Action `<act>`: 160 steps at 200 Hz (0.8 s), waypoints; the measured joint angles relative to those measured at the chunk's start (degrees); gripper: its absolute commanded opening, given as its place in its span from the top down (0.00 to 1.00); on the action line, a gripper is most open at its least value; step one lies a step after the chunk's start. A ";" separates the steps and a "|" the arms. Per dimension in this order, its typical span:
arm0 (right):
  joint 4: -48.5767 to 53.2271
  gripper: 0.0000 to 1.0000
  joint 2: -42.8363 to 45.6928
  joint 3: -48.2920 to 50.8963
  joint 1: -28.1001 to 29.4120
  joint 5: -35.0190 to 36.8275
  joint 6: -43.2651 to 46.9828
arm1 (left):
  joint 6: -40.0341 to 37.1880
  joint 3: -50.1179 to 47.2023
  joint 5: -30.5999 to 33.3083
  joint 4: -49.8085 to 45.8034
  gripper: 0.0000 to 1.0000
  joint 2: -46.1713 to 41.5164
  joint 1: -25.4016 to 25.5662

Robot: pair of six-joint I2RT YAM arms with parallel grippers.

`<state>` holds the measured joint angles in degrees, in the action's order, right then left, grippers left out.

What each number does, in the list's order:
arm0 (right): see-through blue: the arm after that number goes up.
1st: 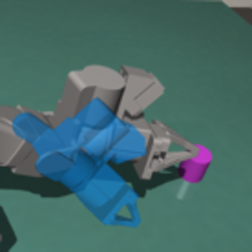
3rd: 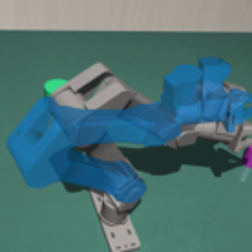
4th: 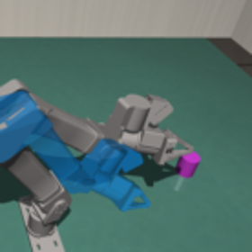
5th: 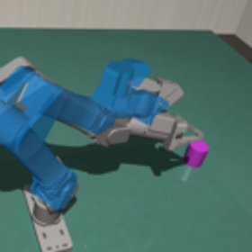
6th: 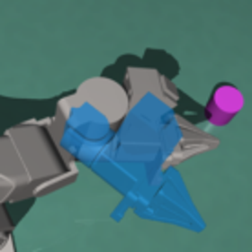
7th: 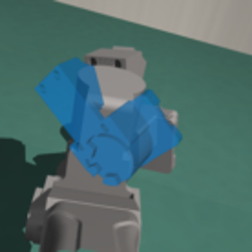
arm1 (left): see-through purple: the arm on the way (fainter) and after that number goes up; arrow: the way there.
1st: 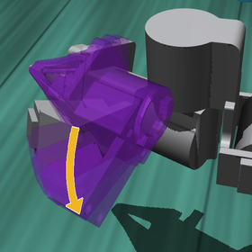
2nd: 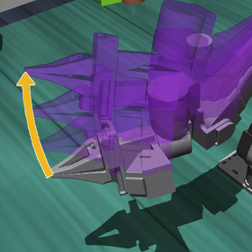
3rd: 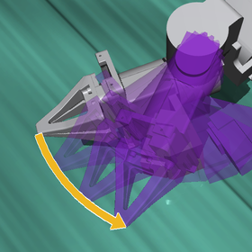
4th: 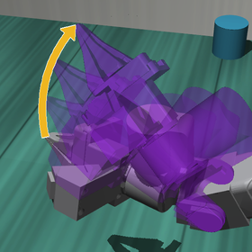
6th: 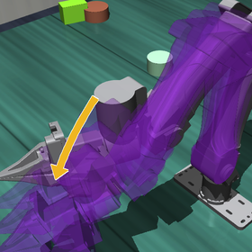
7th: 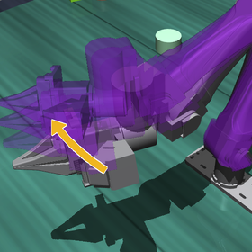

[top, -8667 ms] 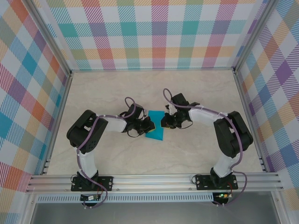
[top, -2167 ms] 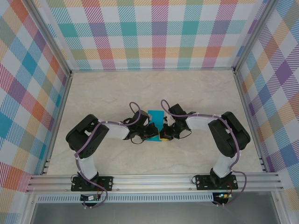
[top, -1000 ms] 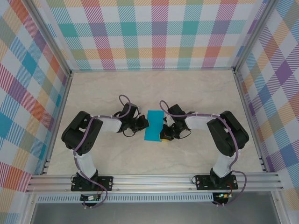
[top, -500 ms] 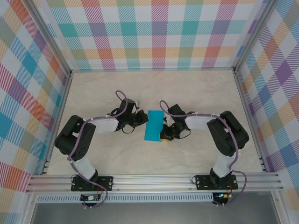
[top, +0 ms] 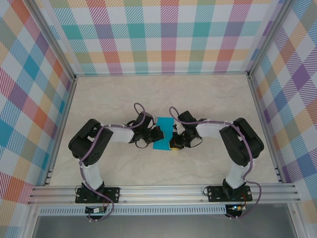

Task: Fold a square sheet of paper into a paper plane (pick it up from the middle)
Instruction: Fold the triangle a second time at the center of the table.

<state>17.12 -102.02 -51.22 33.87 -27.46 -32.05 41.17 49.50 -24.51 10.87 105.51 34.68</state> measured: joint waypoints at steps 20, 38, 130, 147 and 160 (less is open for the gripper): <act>0.00 0.99 0.00 0.00 0.00 0.00 -0.02 | -1.05 0.72 0.00 -1.14 0.97 0.24 -1.33; 0.00 0.99 0.04 0.00 0.00 0.00 -0.02 | -2.40 1.27 -0.04 -2.45 0.97 0.24 -3.15; -2.14 0.50 5.90 -7.37 0.09 6.69 -3.93 | -5.25 3.96 3.19 -11.85 0.39 -8.57 -8.11; -2.99 0.45 7.08 -9.46 -0.59 7.78 -4.13 | -4.39 4.00 4.44 -13.53 0.28 -11.96 -8.22; -3.19 0.42 6.78 -10.67 -1.40 7.98 -4.07 | -3.78 3.93 5.25 -14.29 0.21 -13.90 -8.26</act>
<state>13.93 -95.24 -61.89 32.47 -19.49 -36.12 37.39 53.43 -19.27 -3.42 91.61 26.41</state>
